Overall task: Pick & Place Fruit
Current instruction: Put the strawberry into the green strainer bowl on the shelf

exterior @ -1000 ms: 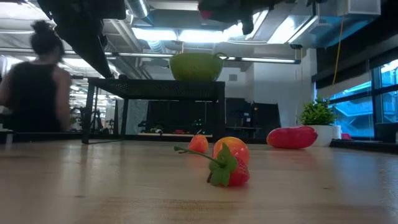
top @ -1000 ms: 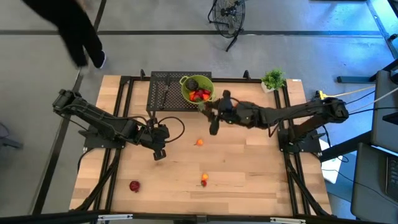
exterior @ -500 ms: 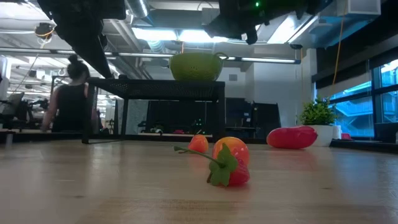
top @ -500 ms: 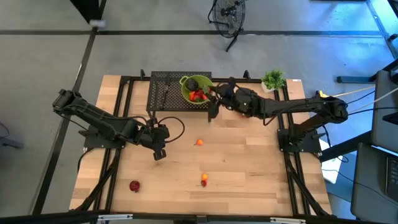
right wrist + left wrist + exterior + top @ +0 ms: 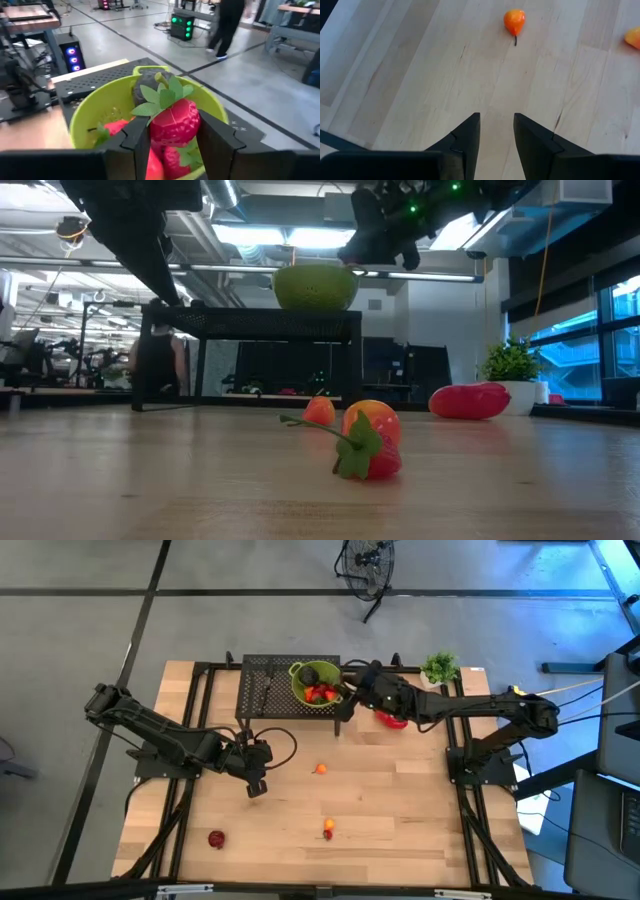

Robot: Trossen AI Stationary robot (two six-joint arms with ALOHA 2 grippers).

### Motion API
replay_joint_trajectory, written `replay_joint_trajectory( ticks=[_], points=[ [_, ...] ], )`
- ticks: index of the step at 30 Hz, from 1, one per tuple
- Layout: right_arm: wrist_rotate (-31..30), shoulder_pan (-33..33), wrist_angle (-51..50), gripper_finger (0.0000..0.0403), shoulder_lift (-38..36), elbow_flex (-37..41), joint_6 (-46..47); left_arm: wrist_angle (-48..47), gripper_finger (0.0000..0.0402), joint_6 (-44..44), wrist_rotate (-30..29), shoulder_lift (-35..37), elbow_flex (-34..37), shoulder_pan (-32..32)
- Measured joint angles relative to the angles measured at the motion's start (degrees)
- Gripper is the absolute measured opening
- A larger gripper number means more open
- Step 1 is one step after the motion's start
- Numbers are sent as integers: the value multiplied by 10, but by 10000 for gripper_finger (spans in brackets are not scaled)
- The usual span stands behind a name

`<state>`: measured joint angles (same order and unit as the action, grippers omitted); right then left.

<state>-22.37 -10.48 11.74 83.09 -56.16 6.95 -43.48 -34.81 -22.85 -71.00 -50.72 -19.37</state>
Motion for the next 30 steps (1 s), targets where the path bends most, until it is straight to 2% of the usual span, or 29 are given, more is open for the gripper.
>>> replay_joint_trajectory(
  ticks=[22,30],
  points=[
    [23,1,-4,137,19,0,36,0,114,0,6,0,0,0],
    [61,-4,-7,187,19,0,46,0,114,0,7,0,0,0]
  ],
)
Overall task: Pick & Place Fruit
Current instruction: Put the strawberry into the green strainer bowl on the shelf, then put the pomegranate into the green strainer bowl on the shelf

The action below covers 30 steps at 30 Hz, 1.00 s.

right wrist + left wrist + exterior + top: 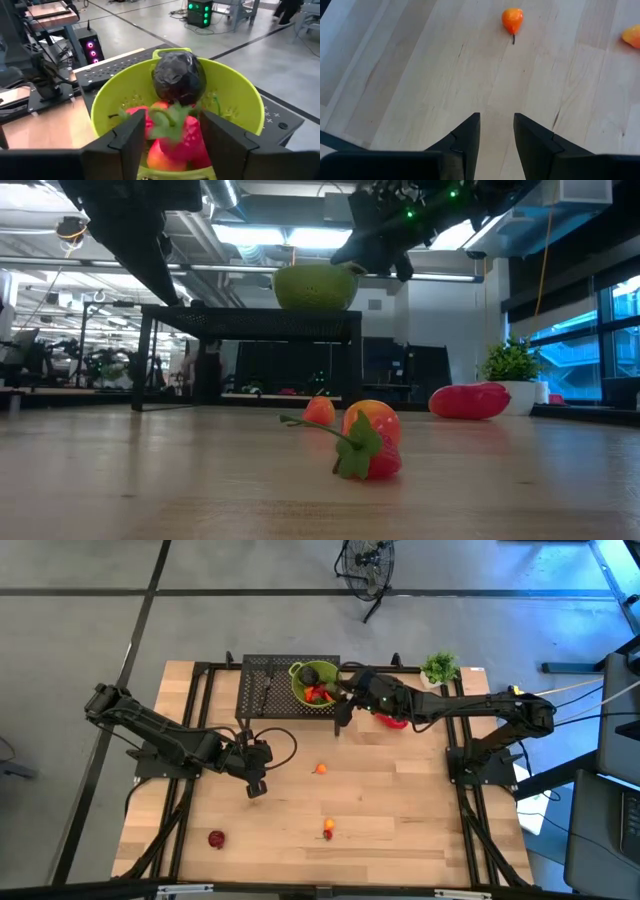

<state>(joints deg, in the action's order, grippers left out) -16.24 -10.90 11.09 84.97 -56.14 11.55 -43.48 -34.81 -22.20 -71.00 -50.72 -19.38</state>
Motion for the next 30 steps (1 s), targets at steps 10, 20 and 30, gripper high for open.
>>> replay_joint_trajectory(
  ticks=[10,20,30],
  points=[
    [2,-4,25,253,0,0,14,0,116,4,17,0,0,0],
    [2,-4,43,287,-31,0,-6,-2,195,-34,25,0,0,0],
    [2,-4,-92,275,-122,0,-15,-103,297,-155,39,0,0,38]
  ],
)
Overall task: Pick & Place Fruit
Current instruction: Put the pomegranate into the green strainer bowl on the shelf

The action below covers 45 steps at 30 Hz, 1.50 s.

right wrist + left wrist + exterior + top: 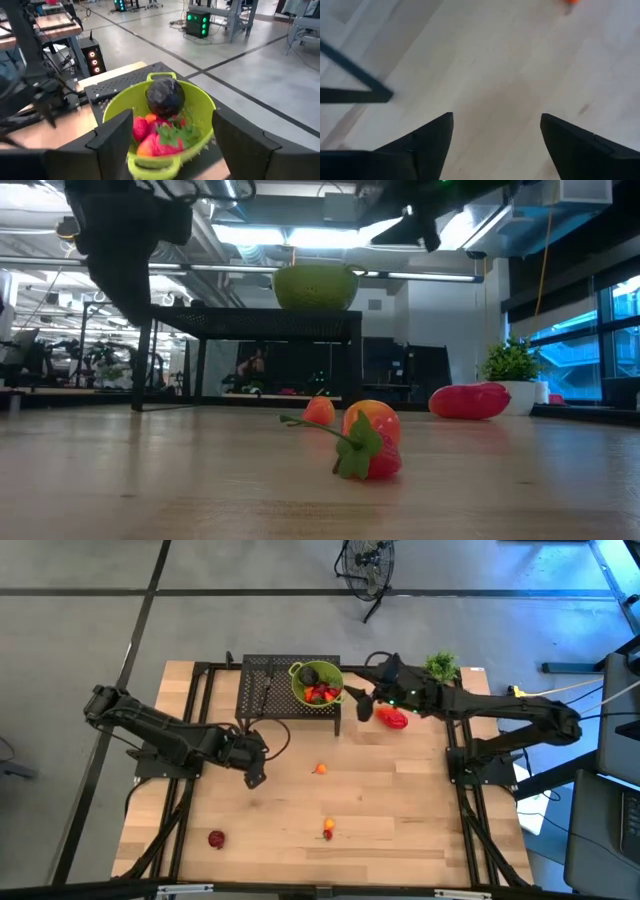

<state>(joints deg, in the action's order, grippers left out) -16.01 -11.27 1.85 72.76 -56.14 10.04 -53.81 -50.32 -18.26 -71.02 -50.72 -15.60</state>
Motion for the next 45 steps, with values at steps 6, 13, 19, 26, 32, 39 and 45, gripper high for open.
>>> replay_joint_trajectory(
  ticks=[6,13,19,26,32,39,45],
  points=[
    [6,0,-76,257,-52,0,10,-11,308,-22,96,0,0,18],
    [6,11,-188,238,-85,0,29,-8,307,-64,137,0,0,-27],
    [6,30,-233,224,-85,0,33,-8,307,-184,185,0,0,-72],
    [6,43,-237,208,-84,0,35,-8,306,-336,228,0,0,-126],
    [4,44,-238,198,-84,0,35,-8,306,-466,235,0,0,-190],
    [4,44,-238,188,-84,0,30,-8,306,-638,234,0,0,-278],
    [4,44,-238,181,-84,0,28,-6,306,-750,227,0,0,-338]
  ],
)
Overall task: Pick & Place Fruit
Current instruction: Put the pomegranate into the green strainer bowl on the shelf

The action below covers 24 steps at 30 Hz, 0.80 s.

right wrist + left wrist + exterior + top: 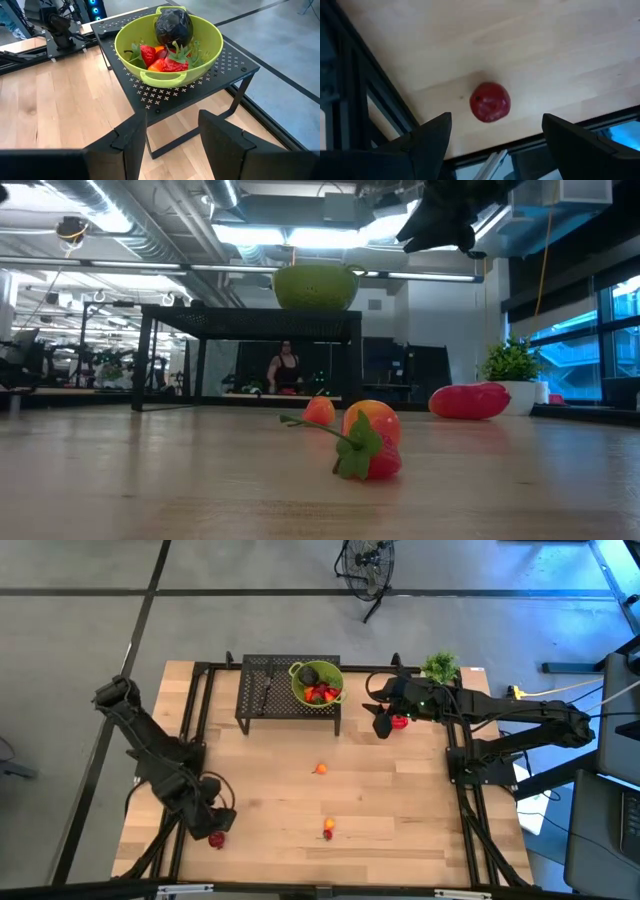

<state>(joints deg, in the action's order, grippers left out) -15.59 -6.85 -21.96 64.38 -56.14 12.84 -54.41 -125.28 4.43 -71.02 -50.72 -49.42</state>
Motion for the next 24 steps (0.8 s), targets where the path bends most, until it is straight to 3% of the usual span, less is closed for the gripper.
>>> replay_joint_trajectory(
  ticks=[8,24],
  points=[
    [0,0,0,174,0,0,0,34,306,-101,-24,-29,0,-56],
    [0,0,0,193,0,0,-1,127,306,-109,-16,-133,0,-60]
  ],
)
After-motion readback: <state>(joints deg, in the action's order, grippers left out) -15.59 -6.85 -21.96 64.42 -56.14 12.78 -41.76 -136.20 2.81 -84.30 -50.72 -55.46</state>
